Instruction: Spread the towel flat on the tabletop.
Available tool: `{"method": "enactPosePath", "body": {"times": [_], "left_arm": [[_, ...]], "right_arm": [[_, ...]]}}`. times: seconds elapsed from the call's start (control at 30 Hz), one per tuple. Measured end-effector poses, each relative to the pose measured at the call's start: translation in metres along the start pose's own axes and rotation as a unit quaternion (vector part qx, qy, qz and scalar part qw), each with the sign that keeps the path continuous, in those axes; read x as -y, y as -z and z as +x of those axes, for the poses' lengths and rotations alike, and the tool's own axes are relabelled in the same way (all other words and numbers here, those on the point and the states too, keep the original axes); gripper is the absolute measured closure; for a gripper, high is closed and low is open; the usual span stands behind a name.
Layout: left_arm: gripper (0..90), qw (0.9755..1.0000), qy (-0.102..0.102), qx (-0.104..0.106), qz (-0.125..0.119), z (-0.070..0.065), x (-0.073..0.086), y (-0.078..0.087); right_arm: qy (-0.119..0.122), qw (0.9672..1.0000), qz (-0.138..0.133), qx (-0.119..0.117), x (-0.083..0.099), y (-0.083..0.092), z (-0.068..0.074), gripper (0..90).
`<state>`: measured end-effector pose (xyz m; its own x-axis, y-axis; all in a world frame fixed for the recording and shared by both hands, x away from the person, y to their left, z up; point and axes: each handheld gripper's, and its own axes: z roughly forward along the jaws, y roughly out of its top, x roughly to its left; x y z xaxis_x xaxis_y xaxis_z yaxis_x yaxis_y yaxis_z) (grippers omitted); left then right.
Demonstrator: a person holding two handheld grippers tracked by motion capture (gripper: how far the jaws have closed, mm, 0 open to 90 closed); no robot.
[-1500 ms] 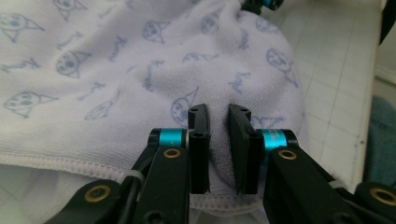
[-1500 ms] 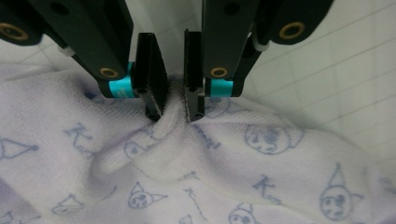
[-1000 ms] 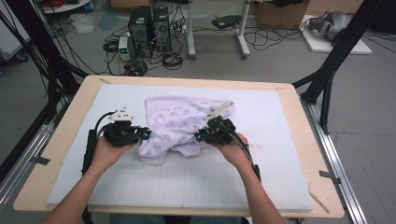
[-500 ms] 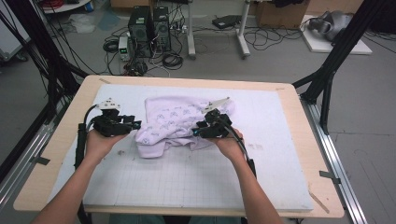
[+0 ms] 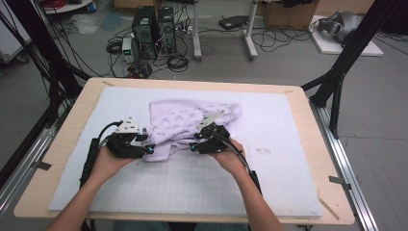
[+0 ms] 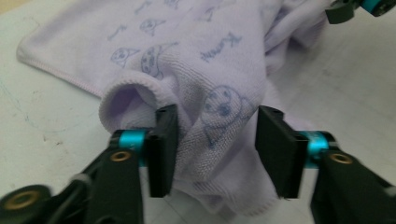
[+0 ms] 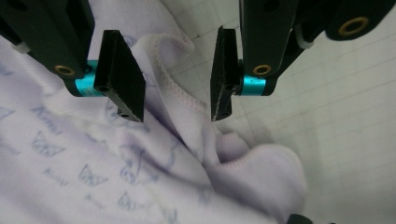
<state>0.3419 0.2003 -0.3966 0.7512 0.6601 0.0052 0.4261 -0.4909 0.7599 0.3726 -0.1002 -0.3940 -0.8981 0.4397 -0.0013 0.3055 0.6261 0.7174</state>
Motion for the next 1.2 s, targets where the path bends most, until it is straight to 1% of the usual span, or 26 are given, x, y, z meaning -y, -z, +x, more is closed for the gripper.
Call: {"method": "enactPosePath", "body": {"times": [0.07,0.1,0.13,0.17,0.2,0.23,0.3,0.4,0.47,0.53,0.57,0.63,0.7,0.77,0.83,0.9,0.93,0.97,1.0,1.03,1.1,1.13,1.17,1.2], "left_arm": [[68.1,0.9999,0.007,-0.007,-0.002,0.005,0.0,-0.005],[75.0,0.9999,0.014,-0.004,-0.007,0.008,0.0,-0.005],[78.4,0.9997,0.022,0.0,-0.013,0.011,-0.001,-0.003],[80.0,0.9996,0.024,0.0,-0.016,0.012,-0.001,0.0],[81.1,0.9995,0.023,-0.007,-0.022,0.013,-0.001,0.005],[81.7,0.9992,0.026,-0.012,-0.029,0.014,-0.001,0.009],[82.1,0.9984,0.034,-0.017,-0.042,0.015,-0.001,0.018],[82.1,0.9962,0.049,-0.023,-0.068,0.017,-0.002,0.03],[82.0,0.9953,0.054,-0.025,-0.076,0.017,-0.004,0.036],[82.1,0.9949,0.055,-0.022,-0.082,0.017,-0.006,0.04],[82.1,0.9949,0.053,-0.022,-0.083,0.016,-0.007,0.042],[82.0,0.9953,0.052,-0.021,-0.079,0.015,-0.007,0.043],[82.0,0.9959,0.052,-0.024,-0.07,0.015,-0.005,0.042],[82.1,0.996,0.057,-0.025,-0.065,0.017,-0.004,0.039],[82.0,0.9966,0.054,-0.028,-0.055,0.019,-0.004,0.034],[82.1,0.997,0.057,-0.031,-0.043,0.022,-0.003,0.028],[82.1,0.9972,0.058,-0.03,-0.036,0.024,-0.002,0.024],[82.0,0.9973,0.059,-0.031,-0.031,0.025,-0.001,0.021],[82.0,0.9975,0.06,-0.03,-0.018,0.028,0.0,0.014],[82.0,0.9975,0.063,-0.033,-0.008,0.03,0.0,0.008],[81.3,0.9971,0.063,-0.041,0.013,0.035,0.002,-0.002],[79.0,0.9964,0.072,-0.041,0.017,0.038,0.003,-0.005],[74.1,0.9958,0.078,-0.044,0.019,0.04,0.003,-0.005],[70.0,0.9954,0.083,-0.045,0.015,0.042,0.004,-0.002]], "right_arm": [[0.002,0.9999,0.012,-0.007,0.003,-0.012,-0.001,69.8],[-0.002,0.9998,0.015,-0.015,0.004,-0.015,-0.002,75.9],[-0.003,0.9995,0.018,-0.027,0.007,-0.017,-0.003,81.4],[-0.003,0.9993,0.015,-0.033,0.009,-0.017,-0.002,83.7],[-0.003,0.9991,0.01,-0.04,0.011,-0.015,-0.002,84.6],[-0.002,0.9989,0.002,-0.047,0.013,-0.01,-0.003,85.1],[0.004,0.9988,-0.009,-0.049,0.016,0.004,-0.002,85.6],[0.005,0.9987,-0.023,-0.045,0.021,0.03,-0.002,85.8],[0.015,0.9987,-0.03,-0.038,0.025,0.049,0.0,85.8],[0.019,0.9988,-0.03,-0.034,0.03,0.067,0.001,85.8],[0.016,0.9989,-0.03,-0.034,0.033,0.075,0.001,85.7],[0.018,0.9993,-0.025,-0.024,0.04,0.088,0.002,85.8],[0.018,0.9994,-0.02,-0.019,0.047,0.1,0.003,85.8],[0.01,0.9996,-0.021,-0.014,0.055,0.11,0.001,85.8],[0.003,0.9997,-0.022,-0.008,0.061,0.117,-0.003,85.8],[-0.005,0.9999,-0.016,-0.001,0.067,0.122,-0.009,85.8],[-0.014,0.9998,-0.016,0.003,0.07,0.123,-0.014,85.8],[-0.023,0.9996,-0.017,0.006,0.073,0.122,-0.019,85.8],[-0.032,0.9994,-0.015,0.007,0.076,0.121,-0.024,85.8],[-0.042,0.999,-0.01,0.01,0.079,0.117,-0.031,85.8],[-0.059,0.9981,-0.009,0.013,0.08,0.107,-0.04,85.7],[-0.065,0.9978,-0.002,0.013,0.079,0.099,-0.042,85.2],[-0.066,0.9978,0.004,0.012,0.077,0.093,-0.045,82.7],[-0.07,0.9975,0.007,0.012,0.076,0.088,-0.046,79.4]]}}
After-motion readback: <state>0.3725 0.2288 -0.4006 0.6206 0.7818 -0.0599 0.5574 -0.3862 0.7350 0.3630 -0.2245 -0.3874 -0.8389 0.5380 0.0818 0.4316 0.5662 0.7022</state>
